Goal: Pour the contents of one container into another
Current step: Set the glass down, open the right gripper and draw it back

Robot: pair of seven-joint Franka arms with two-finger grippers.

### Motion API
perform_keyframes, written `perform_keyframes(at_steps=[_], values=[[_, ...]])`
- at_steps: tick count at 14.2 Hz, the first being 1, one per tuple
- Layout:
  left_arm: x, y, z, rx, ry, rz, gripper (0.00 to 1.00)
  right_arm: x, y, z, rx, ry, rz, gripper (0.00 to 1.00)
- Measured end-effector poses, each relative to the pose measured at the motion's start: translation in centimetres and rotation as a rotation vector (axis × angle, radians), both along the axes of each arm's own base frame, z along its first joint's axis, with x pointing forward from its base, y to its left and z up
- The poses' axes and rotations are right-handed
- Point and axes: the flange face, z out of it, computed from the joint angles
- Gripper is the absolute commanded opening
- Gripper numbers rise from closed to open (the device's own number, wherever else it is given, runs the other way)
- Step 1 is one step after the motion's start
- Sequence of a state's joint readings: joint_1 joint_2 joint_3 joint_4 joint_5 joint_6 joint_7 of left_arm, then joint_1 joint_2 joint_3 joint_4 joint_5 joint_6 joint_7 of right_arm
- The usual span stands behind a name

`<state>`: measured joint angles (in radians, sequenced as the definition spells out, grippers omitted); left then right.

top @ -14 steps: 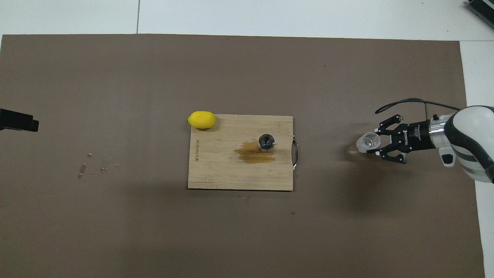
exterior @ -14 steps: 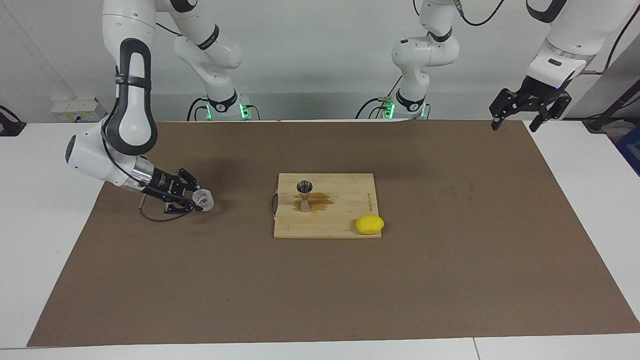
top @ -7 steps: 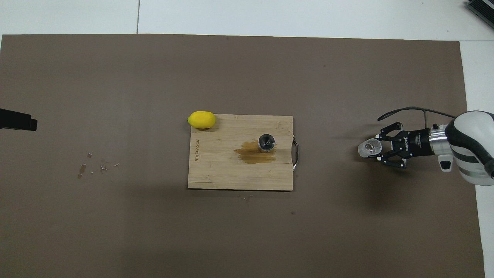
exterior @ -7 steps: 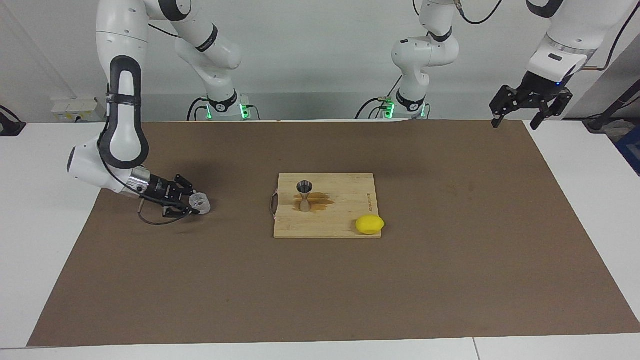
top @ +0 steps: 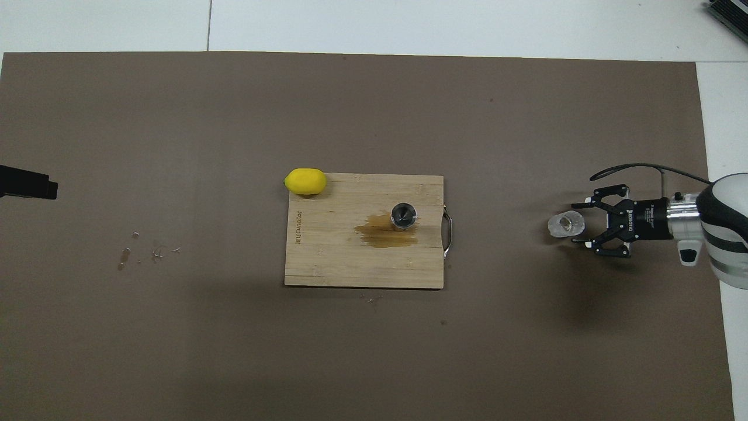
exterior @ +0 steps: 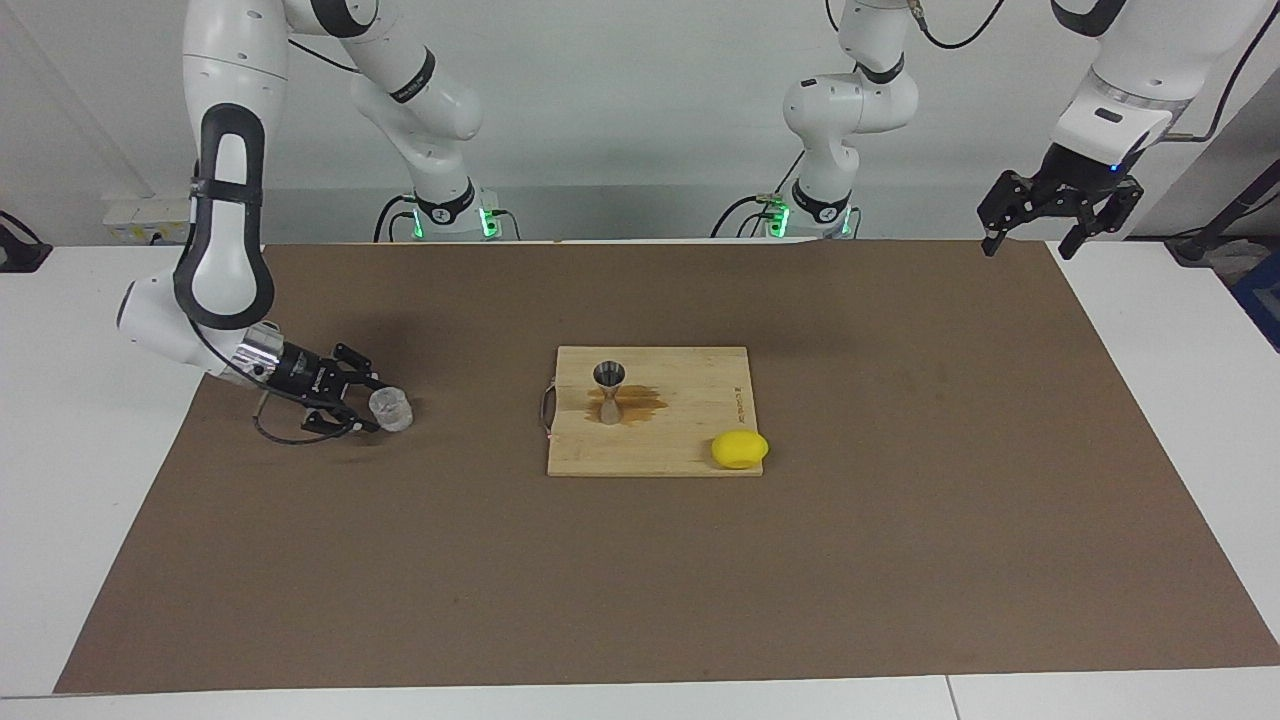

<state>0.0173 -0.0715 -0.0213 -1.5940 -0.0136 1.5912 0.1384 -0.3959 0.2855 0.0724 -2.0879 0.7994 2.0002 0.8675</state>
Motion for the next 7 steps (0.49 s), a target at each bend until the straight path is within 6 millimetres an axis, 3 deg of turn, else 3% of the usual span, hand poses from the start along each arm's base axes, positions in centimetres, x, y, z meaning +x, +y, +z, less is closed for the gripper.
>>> perform_keyframes(at_steps=[1, 2, 7], values=[[0.0, 0.0, 0.0, 0.0, 0.0, 0.0, 1.0, -0.1, 0.0, 0.8, -0.006, -0.013, -0.001, 0.85], [0.0, 0.0, 0.0, 0.0, 0.001, 0.0, 1.0, -0.2, -0.2, 1.9, -0.018, -0.028, 0.001, 0.95], [0.0, -0.2, 0.0, 0.0, 0.002, -0.005, 1.0, -1.2, -1.0, 8.5, -0.182, -0.157, 0.159, 0.99]])
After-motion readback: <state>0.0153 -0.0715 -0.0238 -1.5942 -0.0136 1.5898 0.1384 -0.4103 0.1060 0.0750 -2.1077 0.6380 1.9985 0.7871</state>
